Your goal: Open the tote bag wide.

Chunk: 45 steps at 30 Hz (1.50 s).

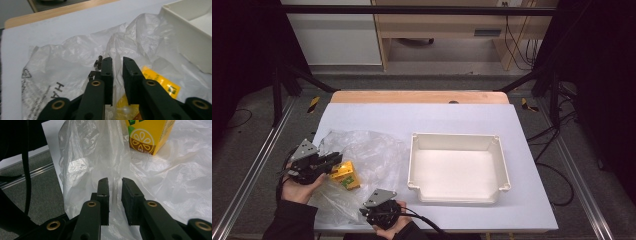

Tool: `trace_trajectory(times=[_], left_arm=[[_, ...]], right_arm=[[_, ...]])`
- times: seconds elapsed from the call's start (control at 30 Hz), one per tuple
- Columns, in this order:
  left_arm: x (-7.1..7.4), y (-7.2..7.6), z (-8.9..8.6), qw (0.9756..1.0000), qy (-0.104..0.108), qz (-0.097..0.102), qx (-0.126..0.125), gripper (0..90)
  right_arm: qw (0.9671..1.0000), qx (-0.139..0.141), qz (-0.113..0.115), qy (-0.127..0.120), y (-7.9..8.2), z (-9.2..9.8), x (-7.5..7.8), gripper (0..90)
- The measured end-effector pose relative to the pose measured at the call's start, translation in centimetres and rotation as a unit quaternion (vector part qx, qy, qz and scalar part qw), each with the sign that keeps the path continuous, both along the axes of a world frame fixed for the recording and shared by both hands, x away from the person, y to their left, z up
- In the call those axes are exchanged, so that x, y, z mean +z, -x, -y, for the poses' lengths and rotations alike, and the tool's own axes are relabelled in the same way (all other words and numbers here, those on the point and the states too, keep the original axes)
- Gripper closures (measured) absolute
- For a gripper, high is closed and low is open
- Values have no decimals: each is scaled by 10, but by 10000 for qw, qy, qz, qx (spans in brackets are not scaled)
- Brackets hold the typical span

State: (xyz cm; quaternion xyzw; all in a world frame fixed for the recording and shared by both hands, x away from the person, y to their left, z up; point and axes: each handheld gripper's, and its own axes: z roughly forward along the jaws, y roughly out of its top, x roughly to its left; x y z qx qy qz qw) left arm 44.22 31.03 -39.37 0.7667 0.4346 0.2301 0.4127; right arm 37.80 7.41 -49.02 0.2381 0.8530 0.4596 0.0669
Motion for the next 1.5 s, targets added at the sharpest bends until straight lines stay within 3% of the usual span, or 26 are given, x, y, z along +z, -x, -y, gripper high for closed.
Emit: trace_trajectory(times=[0.07, 0.3, 0.43, 0.53, 0.67, 0.77, 0.97, 1.23, 1.37, 1.5], left_arm=[[-1, -1, -3, 10000, 24, 6, 32, 898], [-4, -10, -16, 9997, 6, 61, 239, 900], [-12, -23, -25, 9991, -136, -85, 401, 900], [-21, -34, -31, 9986, -118, -229, 471, 900], [-33, -46, -31, 9969, -387, -411, 547, 900], [-41, -52, -31, 9961, -432, -516, 576, 900], [-55, -57, -34, 9944, -537, -643, 646, 900], [-68, -59, -46, 9928, -386, -789, 812, 900], [-74, -59, -45, 9907, -648, -902, 788, 900], [-77, -59, -43, 9896, -701, -958, 818, 900]], right_arm=[[10000, -1, 4, -2, 0, 0, 0, 767], [10000, 31, -20, 52, 0, 0, -1, 825], [9999, 73, -66, 96, -1, -1, -3, 859], [9999, 79, -71, 117, -1, -2, -3, 872], [9998, 102, -72, 131, -1, -1, -3, 887], [9998, 118, -83, 150, -1, -1, -3, 893], [9997, 138, -88, 165, -1, 0, -3, 899], [9997, 150, -108, 148, 0, 1, -3, 900], [9998, 148, -102, 130, 1, 1, -4, 900], [9997, 166, -85, 135, 2, 2, -4, 900]])
